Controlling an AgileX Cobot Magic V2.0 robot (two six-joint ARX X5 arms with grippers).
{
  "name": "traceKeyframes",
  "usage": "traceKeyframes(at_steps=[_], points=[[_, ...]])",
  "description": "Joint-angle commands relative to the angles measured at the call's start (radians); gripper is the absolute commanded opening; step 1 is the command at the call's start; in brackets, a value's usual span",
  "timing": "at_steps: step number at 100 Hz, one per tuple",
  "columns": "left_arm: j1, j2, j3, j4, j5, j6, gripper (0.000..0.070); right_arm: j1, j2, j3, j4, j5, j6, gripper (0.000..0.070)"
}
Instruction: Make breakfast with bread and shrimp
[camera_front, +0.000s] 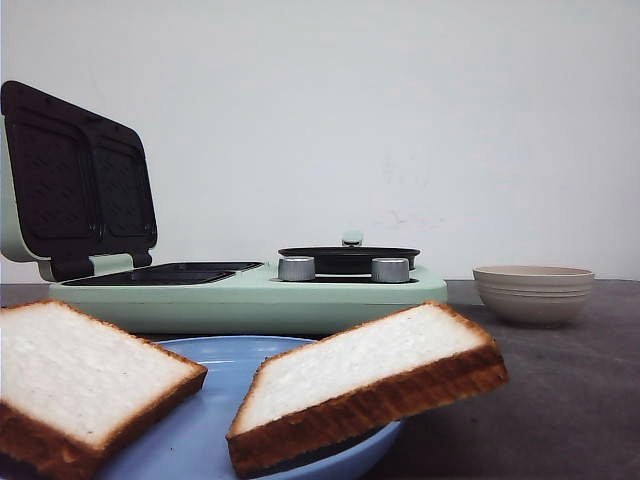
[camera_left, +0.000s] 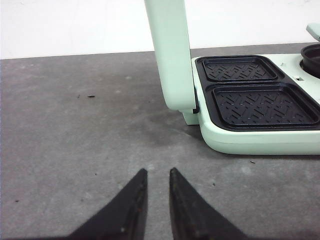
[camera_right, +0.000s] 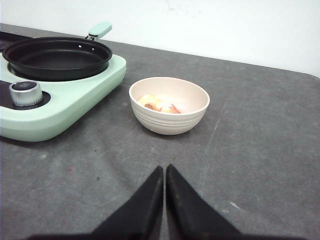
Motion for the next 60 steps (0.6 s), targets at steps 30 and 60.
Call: traceKeyframes(at_steps=[30, 60], points=[[0.001, -0.001, -0.016, -0.005, 0.003, -0.058, 0.0000, 0.000, 0.000, -0.003, 0.018, 0.000, 0.065, 0.0000], [0.001, -0.001, -0.014, -0.001, 0.003, -0.314, 0.0001, 0.000, 0.000, 0.000, 0.117, 0.024, 0.182, 0.0000]])
